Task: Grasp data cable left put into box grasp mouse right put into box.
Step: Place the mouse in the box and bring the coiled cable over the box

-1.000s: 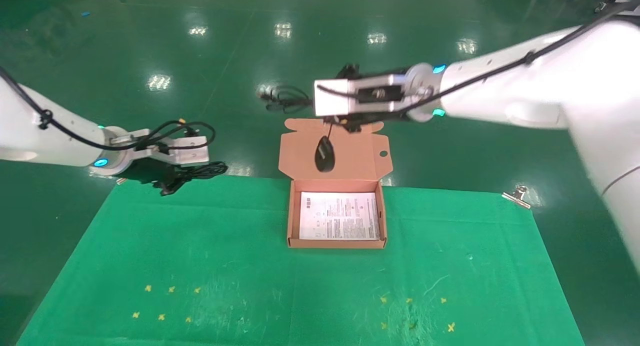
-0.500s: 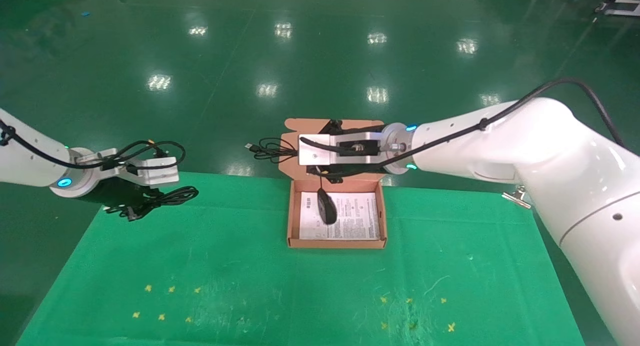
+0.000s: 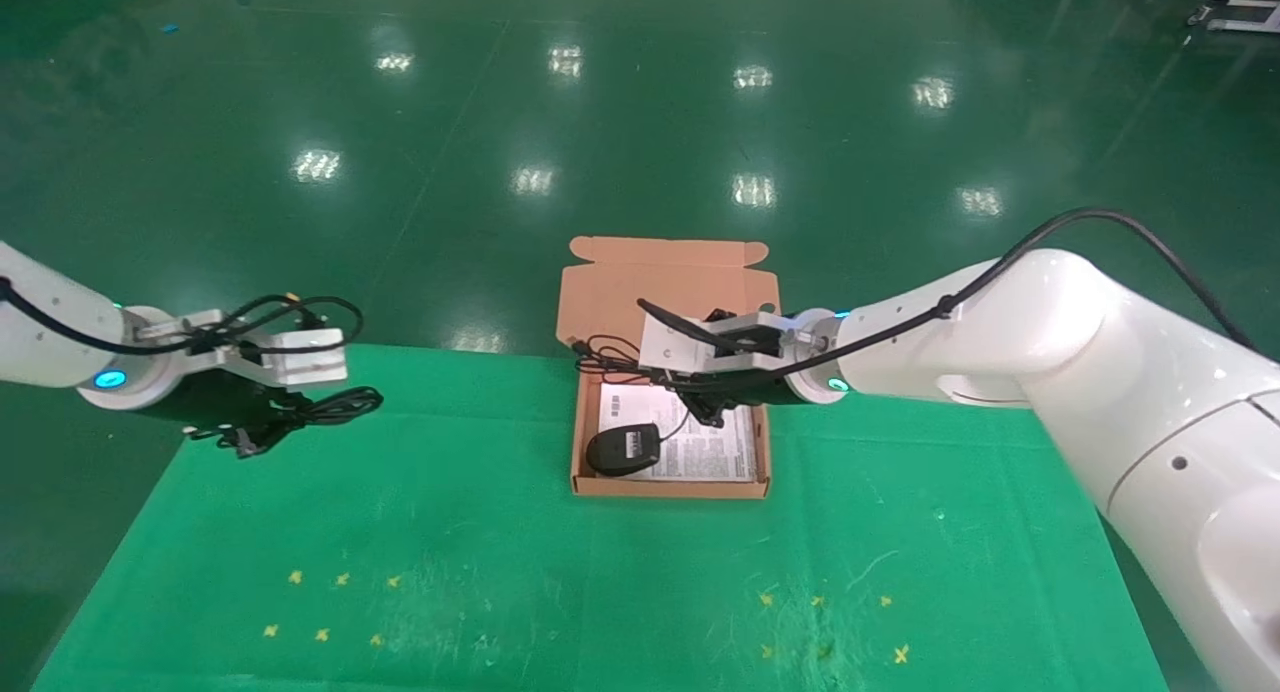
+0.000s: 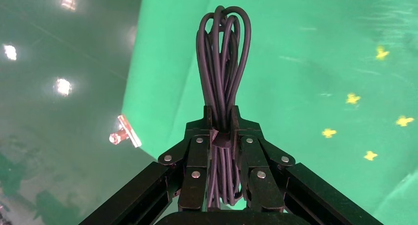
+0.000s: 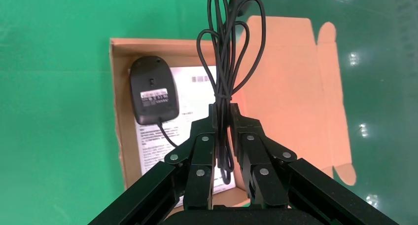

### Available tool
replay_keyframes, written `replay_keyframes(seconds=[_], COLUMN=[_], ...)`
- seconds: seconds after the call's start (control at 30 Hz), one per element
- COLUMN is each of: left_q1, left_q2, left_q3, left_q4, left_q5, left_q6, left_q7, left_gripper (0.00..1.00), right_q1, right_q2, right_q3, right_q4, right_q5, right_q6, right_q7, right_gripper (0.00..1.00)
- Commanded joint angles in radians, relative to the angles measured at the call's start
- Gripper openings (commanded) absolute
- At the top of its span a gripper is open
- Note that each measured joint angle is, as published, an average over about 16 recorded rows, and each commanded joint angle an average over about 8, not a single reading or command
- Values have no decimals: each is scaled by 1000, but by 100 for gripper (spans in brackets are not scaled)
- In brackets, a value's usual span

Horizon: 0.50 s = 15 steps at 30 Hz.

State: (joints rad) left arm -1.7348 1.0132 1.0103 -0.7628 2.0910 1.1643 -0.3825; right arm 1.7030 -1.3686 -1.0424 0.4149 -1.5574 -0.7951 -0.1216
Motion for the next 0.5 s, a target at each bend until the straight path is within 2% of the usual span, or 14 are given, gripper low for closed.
replay_keyframes(seconds=[0.03,0.27,0.5], left_q1=[6,48,83], left_q2=[-4,26,124], left_q3=[1,-3,-15], left_q4=[-23,-56,20], left_q5=[-1,-42,-94], left_q6=[7,2,-82], left_q7=[-11,3,94], left_gripper=[0,0,0], right_q1=[5,13,53], right_q2=[0,2,10], right_q3=[-26,-80,-114], right_q4=[6,16,-15], right_q5=[1,31,48], right_q6=[1,18,58], right_q7=[26,51,38], right_gripper=[100,100,100])
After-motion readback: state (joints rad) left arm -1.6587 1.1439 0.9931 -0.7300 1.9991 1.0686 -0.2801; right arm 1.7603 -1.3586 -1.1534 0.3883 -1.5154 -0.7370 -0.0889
